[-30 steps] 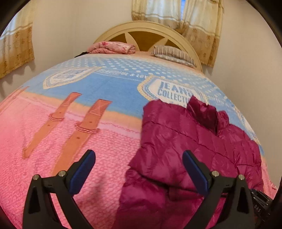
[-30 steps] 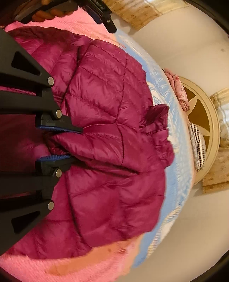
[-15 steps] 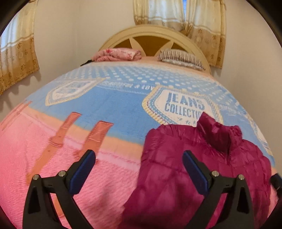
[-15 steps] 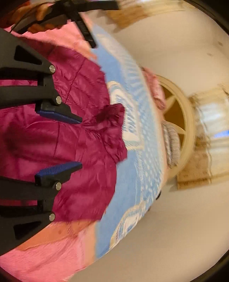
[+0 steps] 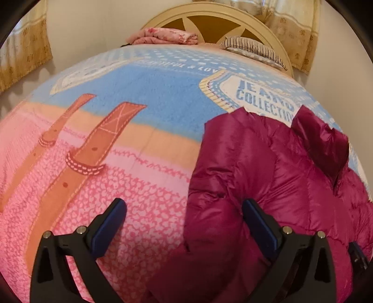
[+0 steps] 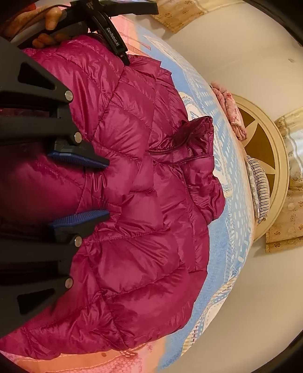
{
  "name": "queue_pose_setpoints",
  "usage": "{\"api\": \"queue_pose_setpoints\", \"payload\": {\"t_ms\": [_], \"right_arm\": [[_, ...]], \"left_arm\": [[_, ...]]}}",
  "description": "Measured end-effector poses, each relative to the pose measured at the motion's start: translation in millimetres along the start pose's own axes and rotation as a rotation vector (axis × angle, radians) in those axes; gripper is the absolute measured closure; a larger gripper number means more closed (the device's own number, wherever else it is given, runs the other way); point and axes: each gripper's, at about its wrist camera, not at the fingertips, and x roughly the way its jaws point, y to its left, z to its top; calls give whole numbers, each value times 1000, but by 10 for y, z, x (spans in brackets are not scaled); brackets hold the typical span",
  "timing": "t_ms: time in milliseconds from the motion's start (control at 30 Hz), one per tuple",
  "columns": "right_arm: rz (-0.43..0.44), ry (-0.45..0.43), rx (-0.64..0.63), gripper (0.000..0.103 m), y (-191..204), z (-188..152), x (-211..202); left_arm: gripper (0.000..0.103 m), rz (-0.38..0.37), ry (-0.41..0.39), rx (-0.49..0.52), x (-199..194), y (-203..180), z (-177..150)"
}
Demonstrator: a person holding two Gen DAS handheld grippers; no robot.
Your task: Fold large clothes
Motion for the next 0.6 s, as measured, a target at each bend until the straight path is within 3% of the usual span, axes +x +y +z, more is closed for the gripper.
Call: {"api": "queue_pose_setpoints", "payload": {"t_ms": [133,200,267,300,333,400,533,600], "right_arm": [[-9,45,-15,62,58,150,-47],[43,38,13,61,55,366,-200],[84,7,42,40,47,719,-343],[92,8,53,19,50,857,-349],[114,15,79,15,34,1053,-319],[98,24,120,15,24,1354,-199],[50,185,203,15,41,1778,425],[11,221,258,15,38,1865,653]], "left_arm": [[3,-44,-19,36,-171,-30,61],[3,-74,-94,32,-433,-1,147],[1,-79,-166,21,-660,-12,259],[1,-83,-191,19,-746,-42,324],[1,-82,-206,25,-810,-98,386],[1,-82,-216,24,-808,-163,428],[1,-99,-148,-34,-529,-215,281],[1,-86,-136,-51,-412,-213,148]]}}
